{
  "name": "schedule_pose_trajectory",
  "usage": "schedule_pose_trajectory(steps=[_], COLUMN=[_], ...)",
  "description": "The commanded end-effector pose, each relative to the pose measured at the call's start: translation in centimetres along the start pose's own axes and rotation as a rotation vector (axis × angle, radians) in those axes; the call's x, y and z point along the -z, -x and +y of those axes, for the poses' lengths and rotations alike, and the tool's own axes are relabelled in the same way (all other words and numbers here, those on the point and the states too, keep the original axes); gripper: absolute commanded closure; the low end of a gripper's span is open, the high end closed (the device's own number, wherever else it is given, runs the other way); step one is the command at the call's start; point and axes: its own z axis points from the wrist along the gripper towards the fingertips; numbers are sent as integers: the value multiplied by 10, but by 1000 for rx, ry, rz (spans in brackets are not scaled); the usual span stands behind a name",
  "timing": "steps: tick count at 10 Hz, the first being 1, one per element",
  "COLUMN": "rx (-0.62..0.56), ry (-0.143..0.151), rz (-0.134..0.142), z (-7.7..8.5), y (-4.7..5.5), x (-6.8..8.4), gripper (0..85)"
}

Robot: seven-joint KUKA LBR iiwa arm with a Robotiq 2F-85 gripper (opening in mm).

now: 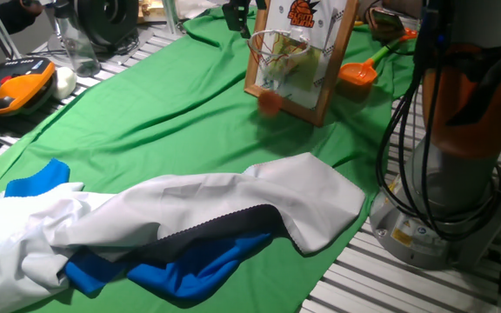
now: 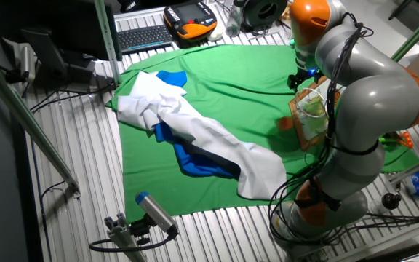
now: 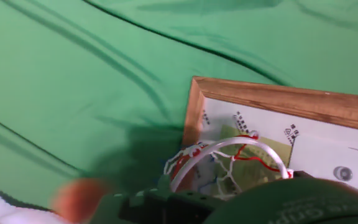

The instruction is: Grab a basketball, release it and shoot it into the basket

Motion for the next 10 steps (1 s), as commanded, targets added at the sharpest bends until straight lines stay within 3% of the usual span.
schedule_pose_trajectory(steps=[1,2,3,4,7,9,10], rx=[-2,13,41,68,43,8,-15], ry=[43,81,102,104,125,162,161], rz=[11,48,88,122,115,114,105], z=[4,11,21,29,59,79,89], y=[4,10,17,22,20,17,13], x=[2,7,12,17,4,-2,-4], gripper=[170,170,510,850,850,850,850])
